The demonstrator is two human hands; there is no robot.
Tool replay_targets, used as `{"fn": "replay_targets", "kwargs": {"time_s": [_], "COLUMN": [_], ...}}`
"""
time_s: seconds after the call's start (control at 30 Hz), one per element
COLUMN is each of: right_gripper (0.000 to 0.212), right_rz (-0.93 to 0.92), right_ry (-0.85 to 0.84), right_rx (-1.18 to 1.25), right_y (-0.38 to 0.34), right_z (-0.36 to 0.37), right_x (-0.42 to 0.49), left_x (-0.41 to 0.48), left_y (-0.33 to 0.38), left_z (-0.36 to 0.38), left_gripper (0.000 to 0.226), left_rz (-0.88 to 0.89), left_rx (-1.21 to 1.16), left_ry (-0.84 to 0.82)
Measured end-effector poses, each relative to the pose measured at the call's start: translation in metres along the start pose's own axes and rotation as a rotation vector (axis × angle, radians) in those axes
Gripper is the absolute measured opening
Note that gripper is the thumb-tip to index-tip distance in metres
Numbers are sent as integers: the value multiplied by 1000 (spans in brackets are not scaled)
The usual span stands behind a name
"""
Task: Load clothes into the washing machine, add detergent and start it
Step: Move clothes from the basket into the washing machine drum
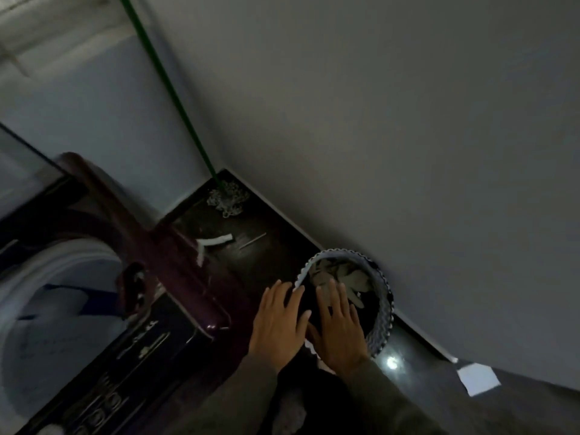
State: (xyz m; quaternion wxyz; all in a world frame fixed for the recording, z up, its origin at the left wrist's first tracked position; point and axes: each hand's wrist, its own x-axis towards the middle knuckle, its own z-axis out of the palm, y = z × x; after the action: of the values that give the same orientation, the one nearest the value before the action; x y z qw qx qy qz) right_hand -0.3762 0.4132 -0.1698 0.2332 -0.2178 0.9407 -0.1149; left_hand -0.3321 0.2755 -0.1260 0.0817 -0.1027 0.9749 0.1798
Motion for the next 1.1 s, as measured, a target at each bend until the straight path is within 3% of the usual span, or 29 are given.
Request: {"fn": "replay_targets", "kwargs": {"time_s": [0.23,0.4,0.63,0.83,0.97,1.1], "right_gripper": [79,84,94,120,77,73], "right_rz": [151,229,298,391,344,245], "right_ry": [-239,-249,-166,-435,-265,-129], "right_rx": [14,1,-7,-43,-69,144], "right_y": [79,117,155,167,177,186], "right_z": [69,120,188,237,255,247], "right_x": [44,96,199,257,259,247], "left_x": [45,94,140,161,166,169], "left_y": [-5,-25,-53,-73,-80,-84], "left_z": [100,184,282,327,333,324], "left_gripper": [48,51,51,54,52,53], "left_rz": [64,49,-233,-230,-261,-341], "left_rx": [-62,-122,-429,-489,-589,-723], "left_ry": [-124,-201,-269,-285,-247,-230]}}
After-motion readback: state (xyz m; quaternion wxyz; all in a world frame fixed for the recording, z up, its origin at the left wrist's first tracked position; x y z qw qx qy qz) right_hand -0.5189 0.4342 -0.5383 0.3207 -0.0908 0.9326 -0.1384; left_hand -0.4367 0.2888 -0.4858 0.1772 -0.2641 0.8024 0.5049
